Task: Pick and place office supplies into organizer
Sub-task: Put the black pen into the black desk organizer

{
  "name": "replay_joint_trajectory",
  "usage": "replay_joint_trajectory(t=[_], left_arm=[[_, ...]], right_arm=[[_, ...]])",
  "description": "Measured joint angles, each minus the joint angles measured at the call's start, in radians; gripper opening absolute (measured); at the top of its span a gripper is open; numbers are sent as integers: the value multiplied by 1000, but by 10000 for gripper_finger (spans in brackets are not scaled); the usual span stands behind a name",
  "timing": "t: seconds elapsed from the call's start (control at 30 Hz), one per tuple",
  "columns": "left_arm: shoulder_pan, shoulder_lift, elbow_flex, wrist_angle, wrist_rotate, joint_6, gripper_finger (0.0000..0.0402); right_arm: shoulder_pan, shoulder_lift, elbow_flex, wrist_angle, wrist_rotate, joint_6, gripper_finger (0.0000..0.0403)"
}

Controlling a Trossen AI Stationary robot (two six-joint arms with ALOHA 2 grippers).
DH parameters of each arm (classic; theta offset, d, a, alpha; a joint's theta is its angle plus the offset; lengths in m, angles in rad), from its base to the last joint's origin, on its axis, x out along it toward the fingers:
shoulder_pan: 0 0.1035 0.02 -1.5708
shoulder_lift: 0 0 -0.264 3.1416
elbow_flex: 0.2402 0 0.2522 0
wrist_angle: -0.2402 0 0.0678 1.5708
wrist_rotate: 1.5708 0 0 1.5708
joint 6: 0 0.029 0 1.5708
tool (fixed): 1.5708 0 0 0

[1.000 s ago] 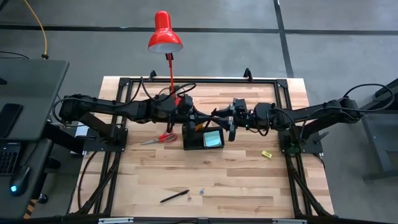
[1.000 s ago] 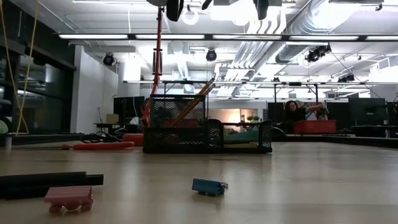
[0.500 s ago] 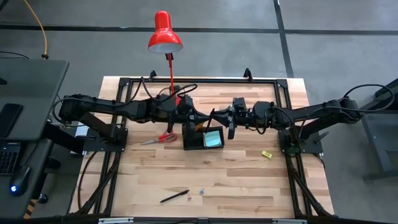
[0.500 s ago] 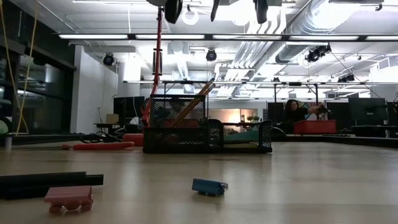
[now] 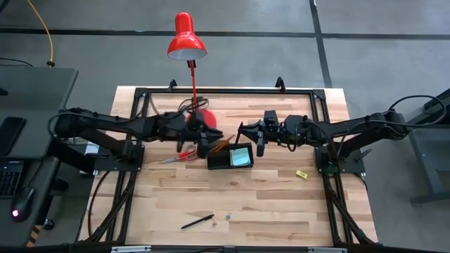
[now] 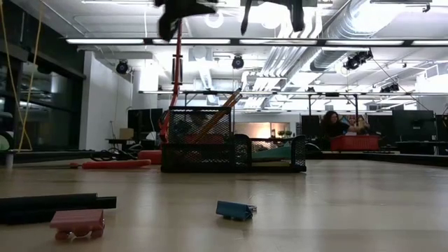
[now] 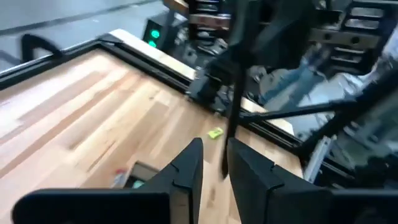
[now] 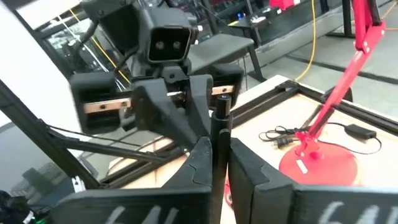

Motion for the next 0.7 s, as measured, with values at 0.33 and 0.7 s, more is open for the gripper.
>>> replay_joint_trajectory(t=[0.33, 0.7], left_arm=[[0, -279, -288, 205, -134, -10, 67], [0, -411, -313, 202, -152, 63, 67]], right_arm=[[-32, 57, -1, 29, -3, -24, 0], [-44, 287, 0, 201, -21, -13, 0]])
